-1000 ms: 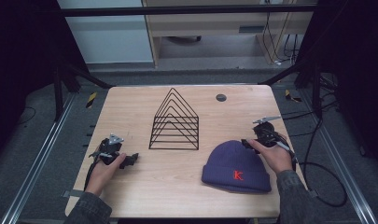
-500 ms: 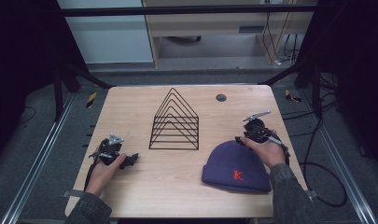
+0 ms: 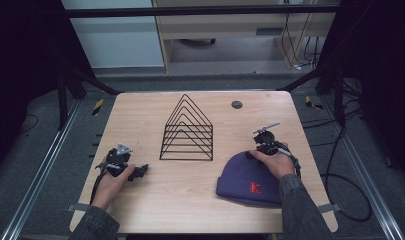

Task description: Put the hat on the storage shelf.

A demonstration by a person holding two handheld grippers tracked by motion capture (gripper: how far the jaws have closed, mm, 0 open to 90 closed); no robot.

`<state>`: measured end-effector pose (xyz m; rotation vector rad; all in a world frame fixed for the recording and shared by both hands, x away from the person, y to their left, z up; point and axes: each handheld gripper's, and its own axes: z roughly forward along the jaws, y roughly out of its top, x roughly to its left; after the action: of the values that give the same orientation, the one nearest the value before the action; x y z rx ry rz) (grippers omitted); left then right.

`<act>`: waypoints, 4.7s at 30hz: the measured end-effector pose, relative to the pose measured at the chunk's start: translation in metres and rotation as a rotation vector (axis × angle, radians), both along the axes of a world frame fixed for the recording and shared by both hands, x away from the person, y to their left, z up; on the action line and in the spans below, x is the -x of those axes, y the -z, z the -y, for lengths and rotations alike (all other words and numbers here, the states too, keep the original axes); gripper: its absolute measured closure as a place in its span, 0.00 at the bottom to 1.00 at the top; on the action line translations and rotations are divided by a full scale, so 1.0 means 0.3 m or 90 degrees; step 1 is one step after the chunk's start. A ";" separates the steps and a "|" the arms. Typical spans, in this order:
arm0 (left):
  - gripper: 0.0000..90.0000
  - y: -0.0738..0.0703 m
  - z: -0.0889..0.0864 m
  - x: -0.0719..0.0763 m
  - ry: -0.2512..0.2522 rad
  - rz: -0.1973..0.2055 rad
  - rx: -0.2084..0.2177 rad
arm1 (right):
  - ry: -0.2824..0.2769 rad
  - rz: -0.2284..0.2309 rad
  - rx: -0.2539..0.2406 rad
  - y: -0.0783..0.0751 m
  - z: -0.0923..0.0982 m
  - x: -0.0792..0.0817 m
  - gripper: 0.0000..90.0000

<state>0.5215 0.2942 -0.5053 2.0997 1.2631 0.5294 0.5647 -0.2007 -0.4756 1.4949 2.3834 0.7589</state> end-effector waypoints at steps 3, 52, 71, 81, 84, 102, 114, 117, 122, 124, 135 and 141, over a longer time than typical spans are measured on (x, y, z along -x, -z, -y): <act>0.00 0.000 0.001 0.000 -0.002 -0.001 0.002 | -0.004 -0.009 -0.011 0.006 -0.002 0.004 0.60; 0.07 -0.131 0.039 0.067 0.053 0.060 0.043 | -0.157 0.241 -0.167 -0.517 0.000 0.250 0.88; 0.06 -0.394 0.151 0.132 0.125 0.138 0.041 | -0.137 0.328 -0.167 -0.815 -0.027 0.175 0.88; 0.07 -0.572 0.226 0.053 0.176 0.156 0.071 | -0.134 0.347 -0.171 -0.935 -0.098 0.113 0.88; 0.07 -0.598 0.236 0.035 0.185 0.158 0.077 | -0.133 0.351 -0.175 -0.944 -0.116 0.099 0.88; 0.10 -0.697 0.293 -0.080 0.210 0.173 0.120 | -0.131 0.365 -0.233 -0.991 -0.259 0.029 0.88; 0.05 -0.698 0.342 -0.113 0.266 0.158 0.118 | -0.174 0.360 -0.246 -0.997 -0.387 0.023 0.88; 0.05 -0.692 0.339 -0.131 0.261 0.152 0.121 | -0.190 0.363 -0.249 -1.004 -0.421 0.026 0.88; 0.30 -0.679 0.334 -0.143 0.281 0.127 0.121 | -0.203 0.359 -0.237 -0.998 -0.463 0.029 0.88; 0.43 -0.676 0.337 -0.140 0.287 0.121 0.106 | -0.203 0.358 -0.235 -0.994 -0.467 0.028 0.88; 0.68 -0.685 0.313 -0.128 0.252 0.134 0.099 | -0.178 0.345 -0.229 -0.959 -0.453 -0.005 0.87; 0.68 -0.653 0.286 -0.138 0.226 0.130 0.101 | -0.174 0.329 -0.216 -0.917 -0.462 -0.027 0.87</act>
<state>0.5628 0.2082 -0.3096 2.0163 0.7689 0.4542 0.5728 -0.0619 -0.2006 0.9118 2.1397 1.4703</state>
